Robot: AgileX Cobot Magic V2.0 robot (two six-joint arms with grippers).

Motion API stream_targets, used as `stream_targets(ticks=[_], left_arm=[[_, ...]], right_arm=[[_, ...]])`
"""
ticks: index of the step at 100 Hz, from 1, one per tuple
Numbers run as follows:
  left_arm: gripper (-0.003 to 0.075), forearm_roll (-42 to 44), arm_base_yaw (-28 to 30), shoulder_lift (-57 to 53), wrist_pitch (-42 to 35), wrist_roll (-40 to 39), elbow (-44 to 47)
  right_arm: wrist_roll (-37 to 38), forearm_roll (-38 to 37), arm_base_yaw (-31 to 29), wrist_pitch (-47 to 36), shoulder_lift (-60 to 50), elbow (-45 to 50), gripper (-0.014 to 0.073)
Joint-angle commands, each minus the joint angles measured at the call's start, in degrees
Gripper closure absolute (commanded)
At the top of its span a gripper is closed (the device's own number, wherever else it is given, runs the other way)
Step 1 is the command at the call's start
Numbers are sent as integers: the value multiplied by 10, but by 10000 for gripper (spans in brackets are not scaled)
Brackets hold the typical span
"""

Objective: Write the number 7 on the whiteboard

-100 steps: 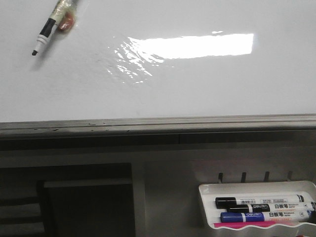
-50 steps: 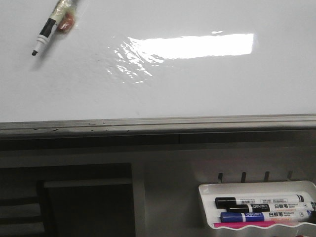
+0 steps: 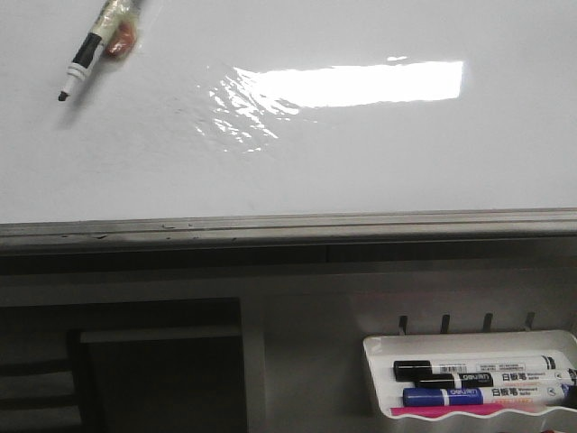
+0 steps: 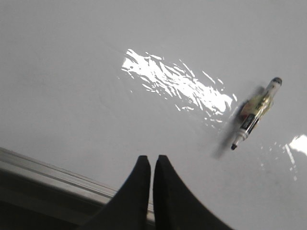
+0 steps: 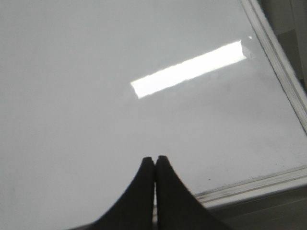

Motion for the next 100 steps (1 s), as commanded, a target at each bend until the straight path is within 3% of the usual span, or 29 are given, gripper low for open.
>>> stream_targets(ticks=[1,8,29,53,68,80,92,100], left_arm=[[741,-73,1,-17,-45,-6,19],[741,-90,1,-17,-44,-6,14],[741,-78,1,3,7,-6,-58],[741,74,1,144,168,8,-204],[741,81,1,228,230,82,-286],[740,80,1,273,237,102,-319],[729,64,1,303,235,121,-333],[650,17,1,322,226,173,-337]], right_arm=[[0,76,-2,-61,-11,15,657],[0,115,-2,-47,-11,11,657],[-2,84,-2,88,15,-54,642],[-6,-12,-2,255,185,-198,642],[-27,-21,-2,318,277,-283,642],[-34,-20,-2,335,316,-323,640],[-53,-9,5,345,338,-338,577],[-58,-2,13,346,351,-342,459]])
